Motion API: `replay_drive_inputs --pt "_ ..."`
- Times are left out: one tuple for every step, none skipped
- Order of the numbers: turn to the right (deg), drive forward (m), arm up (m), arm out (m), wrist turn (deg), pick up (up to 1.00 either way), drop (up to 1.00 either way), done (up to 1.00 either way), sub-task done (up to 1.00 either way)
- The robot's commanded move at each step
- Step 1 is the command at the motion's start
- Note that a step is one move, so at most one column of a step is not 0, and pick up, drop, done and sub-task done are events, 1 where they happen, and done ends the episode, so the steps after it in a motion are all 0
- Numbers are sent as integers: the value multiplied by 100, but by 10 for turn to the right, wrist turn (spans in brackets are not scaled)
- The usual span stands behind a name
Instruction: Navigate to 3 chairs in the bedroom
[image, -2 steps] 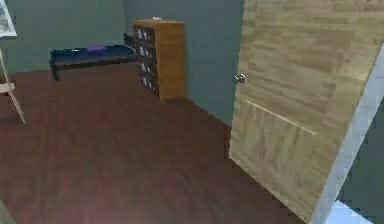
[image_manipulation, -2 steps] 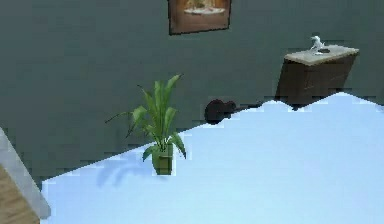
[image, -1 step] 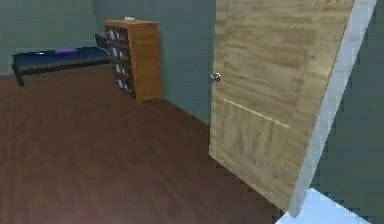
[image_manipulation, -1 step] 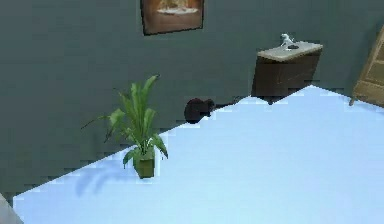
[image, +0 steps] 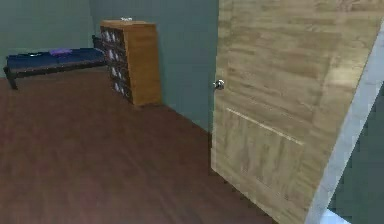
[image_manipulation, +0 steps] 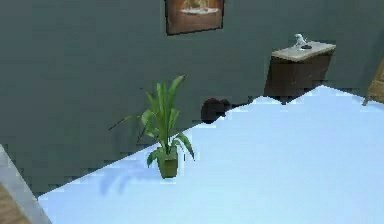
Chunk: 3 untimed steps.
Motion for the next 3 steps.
replay_drive_inputs --pt "-360 0 0 0 0 0 0 0 0" --pt "0 100 0 0 0 0 0 0 0" --pt "-60 0 0 0 0 0 0 0 0"
